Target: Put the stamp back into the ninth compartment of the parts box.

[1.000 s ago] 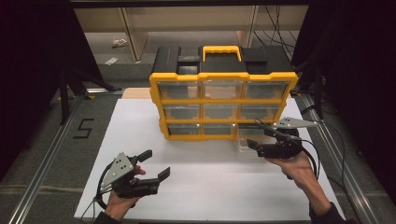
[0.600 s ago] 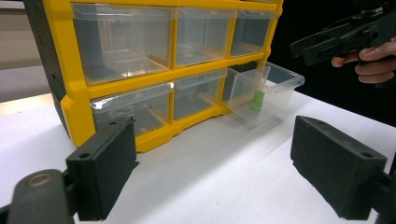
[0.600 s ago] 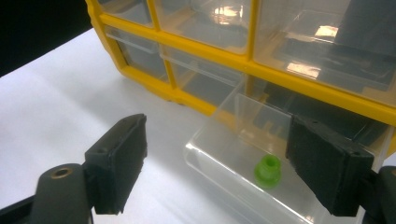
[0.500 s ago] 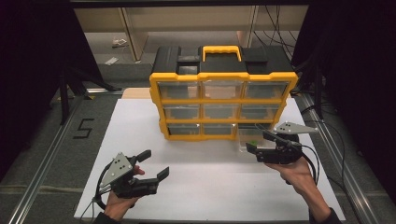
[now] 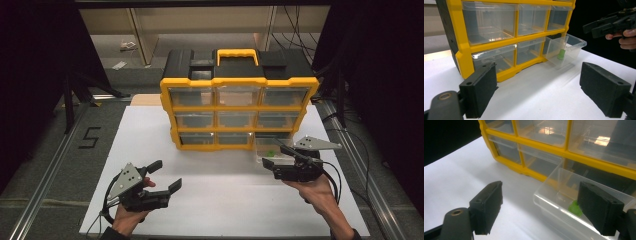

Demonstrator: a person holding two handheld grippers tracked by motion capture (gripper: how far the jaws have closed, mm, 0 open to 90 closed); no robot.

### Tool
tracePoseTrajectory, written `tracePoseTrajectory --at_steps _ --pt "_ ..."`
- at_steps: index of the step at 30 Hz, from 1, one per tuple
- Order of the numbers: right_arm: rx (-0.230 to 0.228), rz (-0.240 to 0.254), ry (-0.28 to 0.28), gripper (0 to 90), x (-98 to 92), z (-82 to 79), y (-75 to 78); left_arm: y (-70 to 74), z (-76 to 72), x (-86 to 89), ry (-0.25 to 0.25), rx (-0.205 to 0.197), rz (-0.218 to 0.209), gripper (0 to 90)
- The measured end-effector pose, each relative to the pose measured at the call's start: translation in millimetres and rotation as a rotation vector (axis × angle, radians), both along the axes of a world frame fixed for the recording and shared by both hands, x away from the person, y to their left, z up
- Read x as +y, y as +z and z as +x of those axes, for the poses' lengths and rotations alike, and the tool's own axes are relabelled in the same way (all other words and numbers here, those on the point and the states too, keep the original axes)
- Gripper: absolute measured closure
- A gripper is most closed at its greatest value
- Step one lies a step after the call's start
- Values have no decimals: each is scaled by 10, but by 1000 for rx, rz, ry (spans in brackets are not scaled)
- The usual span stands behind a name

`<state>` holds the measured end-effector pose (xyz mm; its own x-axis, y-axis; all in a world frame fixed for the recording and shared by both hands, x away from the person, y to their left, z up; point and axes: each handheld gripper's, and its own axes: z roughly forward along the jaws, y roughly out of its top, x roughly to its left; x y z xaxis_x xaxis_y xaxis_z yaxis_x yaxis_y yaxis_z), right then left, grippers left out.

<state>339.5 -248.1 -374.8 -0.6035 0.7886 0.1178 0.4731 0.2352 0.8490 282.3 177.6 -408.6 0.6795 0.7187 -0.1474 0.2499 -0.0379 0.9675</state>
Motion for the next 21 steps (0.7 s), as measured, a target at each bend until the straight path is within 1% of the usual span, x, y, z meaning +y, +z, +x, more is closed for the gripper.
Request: tracePoseTrajectory --at_steps 11,21 --pt "2 7 1 214 -7 -81 -44 -4 13 -13 -5 2 4 144" --pt "16 6 3 216 -22 -153 -95 0 19 -27 -11 1 1 144"
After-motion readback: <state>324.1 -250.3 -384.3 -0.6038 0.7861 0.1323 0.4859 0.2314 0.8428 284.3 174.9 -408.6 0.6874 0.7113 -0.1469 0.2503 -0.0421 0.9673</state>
